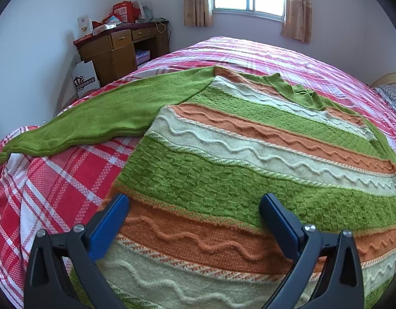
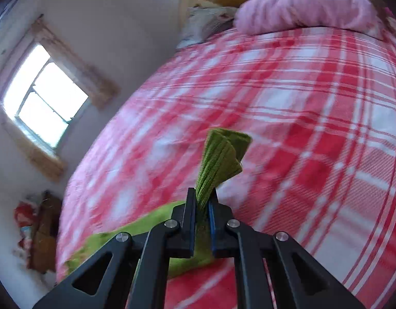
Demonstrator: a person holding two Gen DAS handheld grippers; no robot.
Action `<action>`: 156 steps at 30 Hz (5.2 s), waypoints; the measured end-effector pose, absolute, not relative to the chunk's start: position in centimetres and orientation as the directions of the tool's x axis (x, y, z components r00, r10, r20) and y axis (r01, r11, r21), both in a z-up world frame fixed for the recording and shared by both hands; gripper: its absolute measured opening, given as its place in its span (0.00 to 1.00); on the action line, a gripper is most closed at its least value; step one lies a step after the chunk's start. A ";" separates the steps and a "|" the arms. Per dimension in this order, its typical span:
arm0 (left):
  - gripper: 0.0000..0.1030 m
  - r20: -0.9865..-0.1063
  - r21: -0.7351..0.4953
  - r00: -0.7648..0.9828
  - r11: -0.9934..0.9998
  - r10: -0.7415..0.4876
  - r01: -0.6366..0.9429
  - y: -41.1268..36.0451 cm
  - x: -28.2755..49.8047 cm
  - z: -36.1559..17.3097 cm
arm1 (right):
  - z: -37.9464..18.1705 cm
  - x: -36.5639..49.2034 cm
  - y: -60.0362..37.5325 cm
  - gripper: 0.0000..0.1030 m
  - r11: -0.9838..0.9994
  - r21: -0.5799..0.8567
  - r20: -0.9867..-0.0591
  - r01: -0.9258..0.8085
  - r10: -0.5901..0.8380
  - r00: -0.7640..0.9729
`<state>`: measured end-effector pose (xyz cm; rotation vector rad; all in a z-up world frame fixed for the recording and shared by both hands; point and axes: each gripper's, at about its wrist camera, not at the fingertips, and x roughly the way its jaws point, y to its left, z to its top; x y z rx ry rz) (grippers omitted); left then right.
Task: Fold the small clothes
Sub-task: 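Grasp the cuff of a green sleeve with the right tool, then carry the sleeve across the sweater body with the right tool and release, then grasp the cuff of the other green sleeve with the left tool, then lay the sleeve across the sweater body with the left tool and release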
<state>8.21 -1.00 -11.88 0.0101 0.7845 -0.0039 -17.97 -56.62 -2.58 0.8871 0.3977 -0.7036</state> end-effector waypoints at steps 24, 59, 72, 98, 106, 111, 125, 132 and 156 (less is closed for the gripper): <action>1.00 -0.675 -0.115 0.737 0.992 -0.035 -0.058 6.5 8.9 -11.9 | -5.5 14.7 -15.7 0.07 0.841 0.530 -0.594 0.111 0.274 0.756; 1.00 -0.662 -0.085 0.750 0.995 -0.018 -0.051 6.3 8.2 -12.3 | -7.0 12.9 -17.6 0.12 0.928 0.367 -0.617 0.063 0.192 0.763; 1.00 -0.667 -0.061 0.745 0.996 0.003 -0.058 6.3 8.2 -12.2 | -11.0 4.8 -32.8 0.11 0.911 0.246 -0.691 0.330 -0.074 0.719; 0.75 -0.730 -0.352 0.638 0.665 0.247 -0.659 33.7 11.3 -7.7 | -11.0 4.6 -31.7 0.12 0.927 0.188 -0.691 0.323 -0.109 0.715; 0.40 -0.769 -0.354 0.593 0.612 0.239 -0.707 35.2 12.8 -10.4 | -11.0 4.6 -31.6 0.12 0.928 0.179 -0.693 0.326 -0.116 0.712; 0.10 -0.749 -0.300 0.589 0.637 0.304 -0.710 34.8 12.6 -10.3 | -11.0 4.7 -31.5 0.12 0.930 0.169 -0.694 0.327 -0.123 0.709; 0.06 -0.528 -0.226 0.823 0.899 0.210 -0.375 22.2 14.5 -0.8 | -11.0 4.7 -31.5 0.12 0.929 0.172 -0.693 0.328 -0.122 0.711; 0.06 -0.475 -0.161 0.874 0.986 -0.104 0.029 5.6 13.8 0.0 | -11.0 4.6 -31.5 0.12 0.929 0.174 -0.692 0.327 -0.121 0.711; 0.88 -0.642 -0.128 0.751 0.988 -0.153 0.092 2.6 8.1 -8.1 | -11.1 4.6 -32.6 0.13 0.912 0.260 -0.687 0.317 -0.056 0.724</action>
